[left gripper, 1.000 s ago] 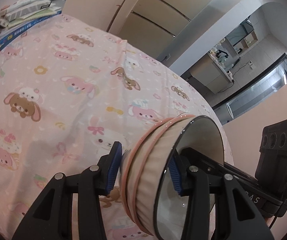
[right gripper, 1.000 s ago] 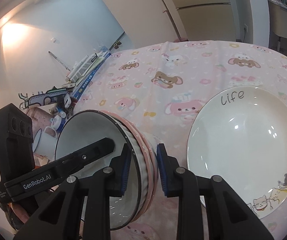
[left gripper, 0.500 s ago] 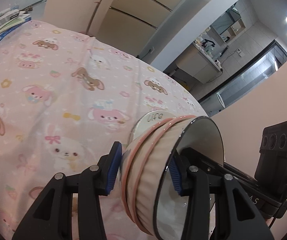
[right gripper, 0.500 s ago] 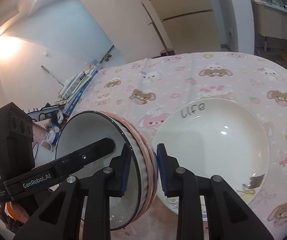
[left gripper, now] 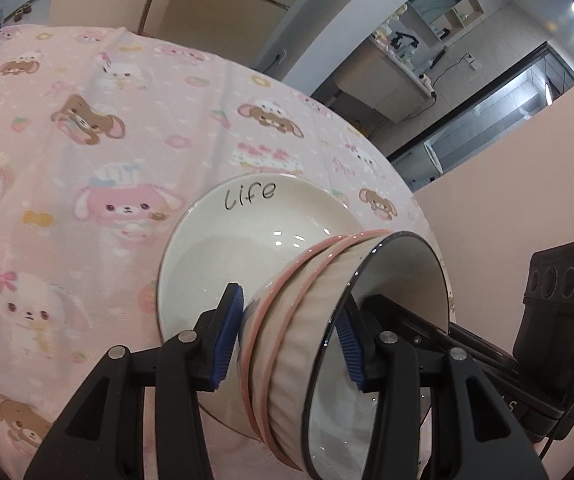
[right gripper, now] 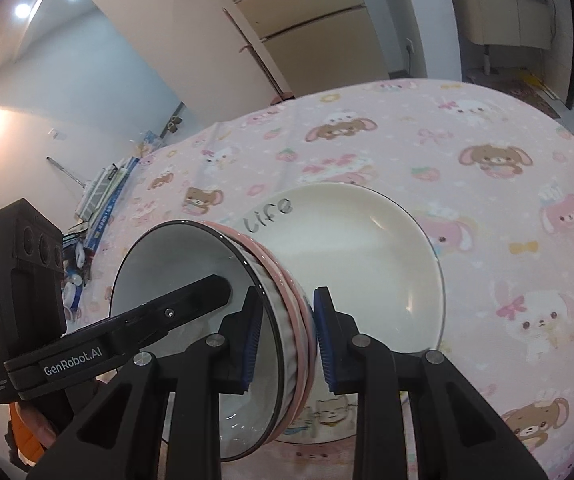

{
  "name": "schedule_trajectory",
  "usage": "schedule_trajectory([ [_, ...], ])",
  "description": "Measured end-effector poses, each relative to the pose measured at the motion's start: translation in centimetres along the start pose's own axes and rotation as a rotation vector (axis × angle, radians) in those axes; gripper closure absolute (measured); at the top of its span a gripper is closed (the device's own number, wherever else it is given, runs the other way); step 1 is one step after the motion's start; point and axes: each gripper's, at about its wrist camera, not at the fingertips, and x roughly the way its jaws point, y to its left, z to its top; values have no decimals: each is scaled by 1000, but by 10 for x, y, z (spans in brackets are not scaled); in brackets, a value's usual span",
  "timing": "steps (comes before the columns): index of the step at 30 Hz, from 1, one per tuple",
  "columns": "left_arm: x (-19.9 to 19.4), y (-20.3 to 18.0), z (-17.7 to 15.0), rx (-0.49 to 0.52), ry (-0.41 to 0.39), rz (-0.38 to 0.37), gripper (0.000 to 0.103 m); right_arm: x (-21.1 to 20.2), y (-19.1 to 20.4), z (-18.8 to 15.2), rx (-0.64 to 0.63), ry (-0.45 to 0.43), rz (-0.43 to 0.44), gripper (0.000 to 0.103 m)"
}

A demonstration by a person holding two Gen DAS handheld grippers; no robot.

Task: Organize plates and bowls
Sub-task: 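Lift and carry the bowl stack over the 'life' plate stack with both tools, then lower the bowl stack onto the plates and open both tools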

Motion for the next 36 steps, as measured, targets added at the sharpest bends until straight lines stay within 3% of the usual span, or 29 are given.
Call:
schedule_trajectory([
  [10, 9, -7, 0, 10, -3, 13, 60, -1, -15, -2, 22, -19, 11, 75],
  [17, 16, -8, -2, 4, -64, 47, 62, 8, -16, -2, 10, -26, -11, 75],
  [26, 26, -16, 11, 34, -44, 78, 62, 12, -18, 9, 16, -57, -51, 76],
  [36, 30, -13, 19, 31, -28, 61, 61, 16, -18, 16, 17, -63, -68, 75],
])
